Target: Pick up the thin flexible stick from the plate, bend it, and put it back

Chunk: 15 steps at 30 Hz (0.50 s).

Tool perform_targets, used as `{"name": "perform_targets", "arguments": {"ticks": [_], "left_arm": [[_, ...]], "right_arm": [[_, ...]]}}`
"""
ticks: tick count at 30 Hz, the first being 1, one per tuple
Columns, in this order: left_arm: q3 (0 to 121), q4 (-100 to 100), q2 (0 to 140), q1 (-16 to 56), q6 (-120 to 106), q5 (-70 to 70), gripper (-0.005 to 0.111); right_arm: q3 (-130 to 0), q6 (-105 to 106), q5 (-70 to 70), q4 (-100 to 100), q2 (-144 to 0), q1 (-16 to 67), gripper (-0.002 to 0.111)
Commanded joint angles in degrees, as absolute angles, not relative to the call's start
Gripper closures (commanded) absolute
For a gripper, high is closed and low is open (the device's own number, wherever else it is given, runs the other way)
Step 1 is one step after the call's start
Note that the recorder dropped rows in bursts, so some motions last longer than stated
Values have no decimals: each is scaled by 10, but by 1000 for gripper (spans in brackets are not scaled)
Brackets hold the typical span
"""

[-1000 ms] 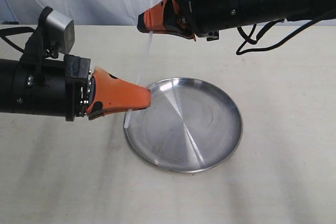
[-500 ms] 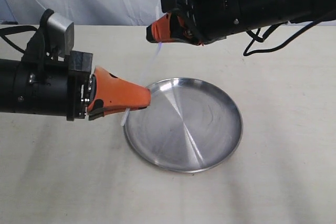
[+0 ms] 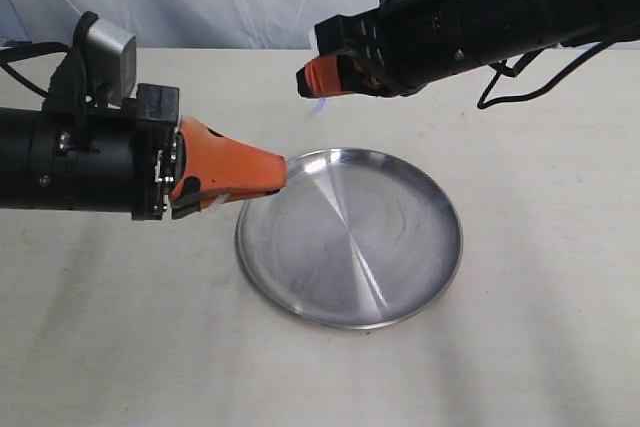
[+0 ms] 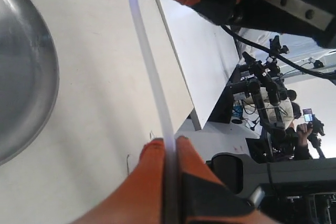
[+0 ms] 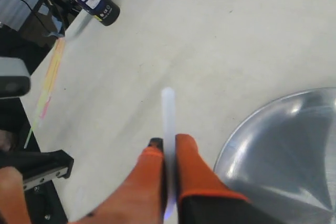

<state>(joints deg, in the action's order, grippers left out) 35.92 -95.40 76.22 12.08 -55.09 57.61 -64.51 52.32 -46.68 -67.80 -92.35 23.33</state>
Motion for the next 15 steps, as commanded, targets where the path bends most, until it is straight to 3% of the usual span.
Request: {"name": "perform_targets", "arguments": {"ticks": [1,15], "left_arm": [[362,-999,760,121,-556,550,106],[362,-999,760,121,-556,520,106]], "right_arm": [[-643,536,-509,-637,-925,235,109],[-643,536,-521,-621,-925,235,109]]}}
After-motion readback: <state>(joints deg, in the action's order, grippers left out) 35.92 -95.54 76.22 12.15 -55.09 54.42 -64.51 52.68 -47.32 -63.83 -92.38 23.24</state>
